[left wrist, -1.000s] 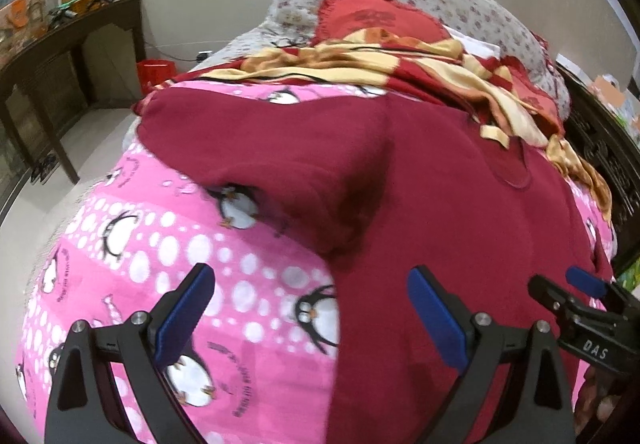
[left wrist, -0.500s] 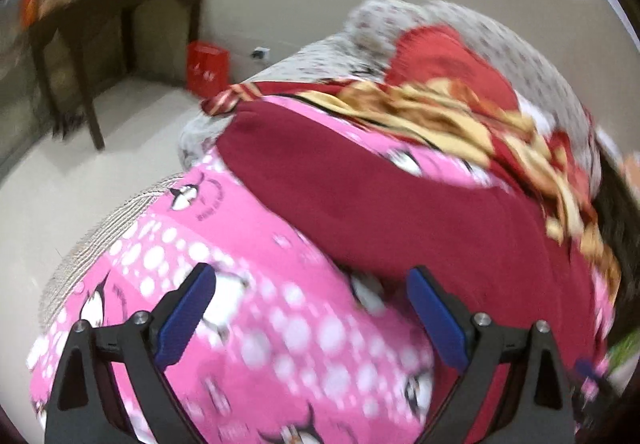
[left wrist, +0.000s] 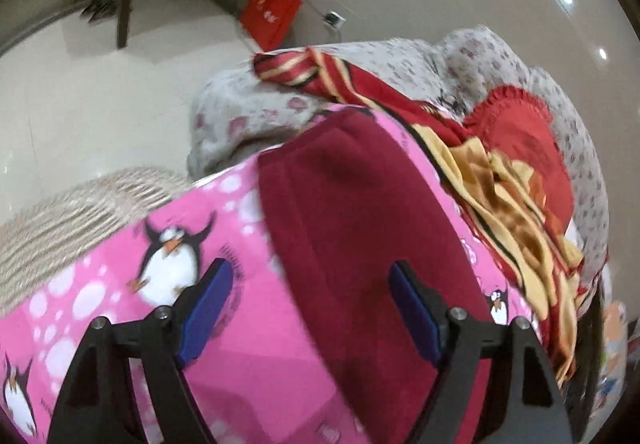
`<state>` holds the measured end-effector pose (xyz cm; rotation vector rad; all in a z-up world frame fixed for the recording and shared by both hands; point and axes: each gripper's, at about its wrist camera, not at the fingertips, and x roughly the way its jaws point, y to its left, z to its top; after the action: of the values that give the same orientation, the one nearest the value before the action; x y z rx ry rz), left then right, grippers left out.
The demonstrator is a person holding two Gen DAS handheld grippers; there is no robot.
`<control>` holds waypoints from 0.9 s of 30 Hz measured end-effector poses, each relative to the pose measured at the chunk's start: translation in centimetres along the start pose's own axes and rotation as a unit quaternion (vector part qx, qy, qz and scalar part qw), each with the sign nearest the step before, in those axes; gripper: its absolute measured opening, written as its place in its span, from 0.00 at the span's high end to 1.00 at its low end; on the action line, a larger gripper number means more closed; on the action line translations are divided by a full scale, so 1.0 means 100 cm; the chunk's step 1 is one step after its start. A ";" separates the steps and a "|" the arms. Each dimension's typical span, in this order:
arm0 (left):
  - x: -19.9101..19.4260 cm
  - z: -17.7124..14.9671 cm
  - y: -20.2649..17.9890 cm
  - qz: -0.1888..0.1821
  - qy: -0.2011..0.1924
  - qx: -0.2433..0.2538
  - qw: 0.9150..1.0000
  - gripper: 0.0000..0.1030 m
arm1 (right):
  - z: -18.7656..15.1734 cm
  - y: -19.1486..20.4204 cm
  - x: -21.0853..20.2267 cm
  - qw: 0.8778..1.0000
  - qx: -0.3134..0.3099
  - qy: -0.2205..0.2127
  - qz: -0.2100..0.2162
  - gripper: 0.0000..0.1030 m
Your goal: Fold small clothes
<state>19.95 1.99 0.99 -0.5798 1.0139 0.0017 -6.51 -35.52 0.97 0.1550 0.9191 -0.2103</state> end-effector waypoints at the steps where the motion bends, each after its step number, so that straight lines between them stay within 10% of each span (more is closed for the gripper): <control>1: 0.004 0.000 -0.004 0.001 0.002 0.006 1.000 0.23 | 0.000 -0.003 0.000 1.000 0.006 0.000 0.001 0.01; 8: 0.004 0.005 0.000 -0.052 0.011 0.016 0.998 0.90 | -0.005 -0.012 0.002 1.000 0.026 0.009 0.007 0.01; 16: -0.094 0.001 -0.039 -0.139 -0.037 0.083 0.986 0.93 | -0.006 -0.025 -0.002 0.999 0.041 -0.001 0.007 0.01; 27: -0.184 -0.140 -0.206 -0.296 0.003 0.283 0.913 0.93 | -0.004 -0.059 -0.017 0.996 0.083 -0.021 -0.003 0.01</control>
<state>4.25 -17.09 19.60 -0.3289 0.7584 -0.8080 -9.26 -40.97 1.80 0.3010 0.8596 -0.2951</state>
